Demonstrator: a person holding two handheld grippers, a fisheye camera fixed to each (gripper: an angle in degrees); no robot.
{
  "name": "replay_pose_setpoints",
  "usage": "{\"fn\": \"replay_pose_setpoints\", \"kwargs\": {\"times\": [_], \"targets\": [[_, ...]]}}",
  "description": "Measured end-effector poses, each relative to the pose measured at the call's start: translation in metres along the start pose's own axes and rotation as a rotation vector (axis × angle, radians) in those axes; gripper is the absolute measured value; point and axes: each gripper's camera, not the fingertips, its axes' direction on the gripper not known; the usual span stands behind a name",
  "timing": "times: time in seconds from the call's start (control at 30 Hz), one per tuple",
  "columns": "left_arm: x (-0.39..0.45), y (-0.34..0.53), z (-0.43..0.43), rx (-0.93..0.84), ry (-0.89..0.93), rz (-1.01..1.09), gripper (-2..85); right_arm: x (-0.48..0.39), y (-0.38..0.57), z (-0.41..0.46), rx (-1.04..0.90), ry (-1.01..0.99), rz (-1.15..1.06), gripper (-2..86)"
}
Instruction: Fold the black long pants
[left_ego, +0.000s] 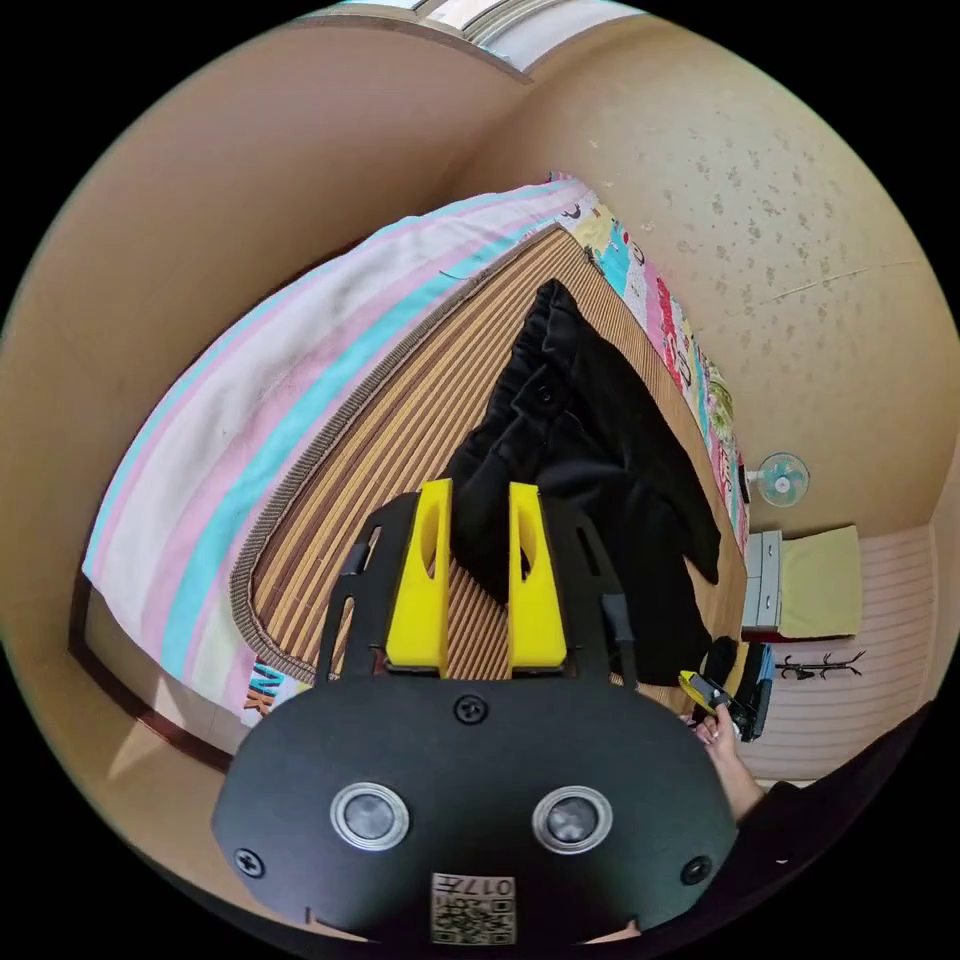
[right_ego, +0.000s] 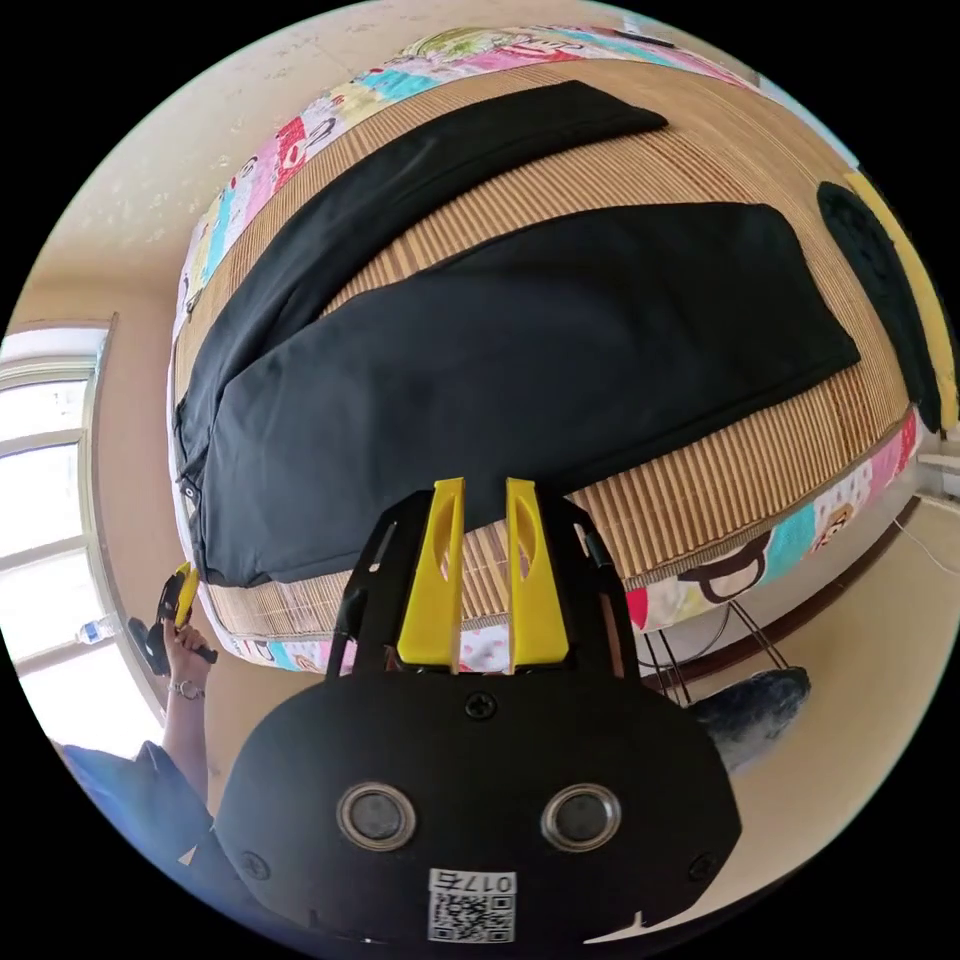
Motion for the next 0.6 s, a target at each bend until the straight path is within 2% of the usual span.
{"fn": "replay_pose_setpoints", "kwargs": {"times": [0.23,0.43,0.6], "targets": [[0.032,0.027,0.020,0.054,-0.160,-0.037,13.6,0.080,-0.040,-0.047,0.141,0.064,0.213,8.1],[0.058,0.038,0.028,0.083,-0.253,0.016,11.7,0.104,-0.119,-0.080,0.216,0.180,0.100,8.6],[0.086,0.053,0.047,0.073,-0.184,0.045,11.3,0.113,-0.190,-0.074,0.170,0.214,0.002,9.8]]}}
